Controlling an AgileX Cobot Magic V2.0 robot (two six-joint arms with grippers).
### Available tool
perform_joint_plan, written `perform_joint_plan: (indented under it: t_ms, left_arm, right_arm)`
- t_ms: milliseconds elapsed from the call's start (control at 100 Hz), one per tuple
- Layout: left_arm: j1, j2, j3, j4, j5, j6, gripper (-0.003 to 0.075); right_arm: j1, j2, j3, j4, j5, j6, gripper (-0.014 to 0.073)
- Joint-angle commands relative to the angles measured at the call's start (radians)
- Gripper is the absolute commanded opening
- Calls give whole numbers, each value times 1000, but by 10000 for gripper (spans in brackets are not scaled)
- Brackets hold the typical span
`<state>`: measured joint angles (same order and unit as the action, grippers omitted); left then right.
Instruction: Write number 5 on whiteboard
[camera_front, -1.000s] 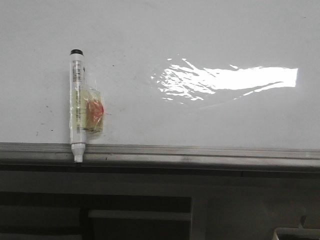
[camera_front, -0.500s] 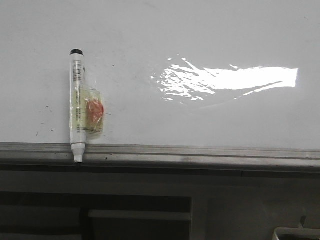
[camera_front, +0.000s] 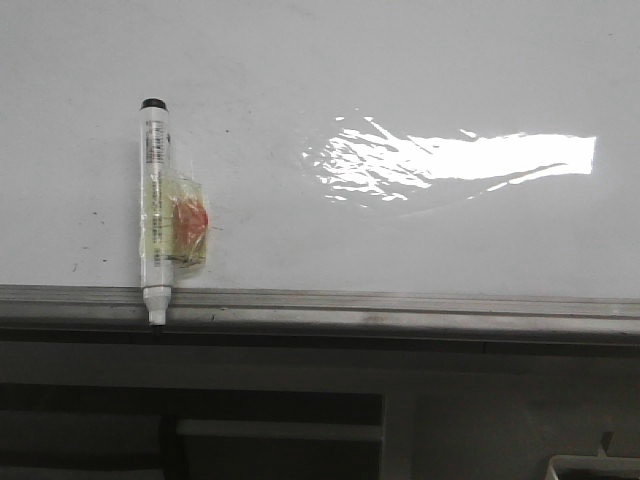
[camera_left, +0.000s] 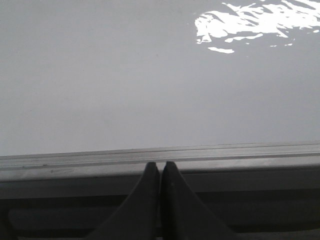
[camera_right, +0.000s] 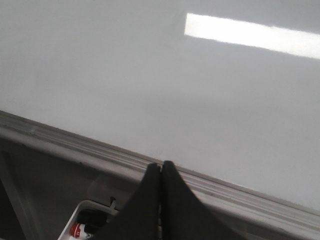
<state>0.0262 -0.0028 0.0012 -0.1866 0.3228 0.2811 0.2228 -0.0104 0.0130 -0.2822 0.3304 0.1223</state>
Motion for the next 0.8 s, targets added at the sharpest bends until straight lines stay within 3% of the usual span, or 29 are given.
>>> perform_joint_plan:
  t_ms: [0,120,190,260,360,520,790]
  left_arm:
    - [3,-27,24,-9,-74,-9,-20]
    - [3,-27,24,-12,-82,-9,-20]
    - [3,-27,24,-85,-108,-9,-20]
    - [3,-27,22,-235,-148,-9,-20]
    - [3,-27,22,-583,-185,-9,-20]
    - [3,-27,22,-834,-205,-9,-20]
    - [3,-27,22,-886,-233,-9,-20]
  right_arm:
    - [-5,-17,20,-20,-28,-3,-64]
    - [-5,-17,20,-39,-58,-3,-64]
    - [-5,-17,20,-39,-100,-3,-64]
    - [-5,-17,20,2,-202,-3,-64]
    - [-5,-17,20,195,-374,-3,-64]
    - [-5,-17,20,383,-450,-3,-64]
    - [-5,-17,20,533,-528,-3,-64]
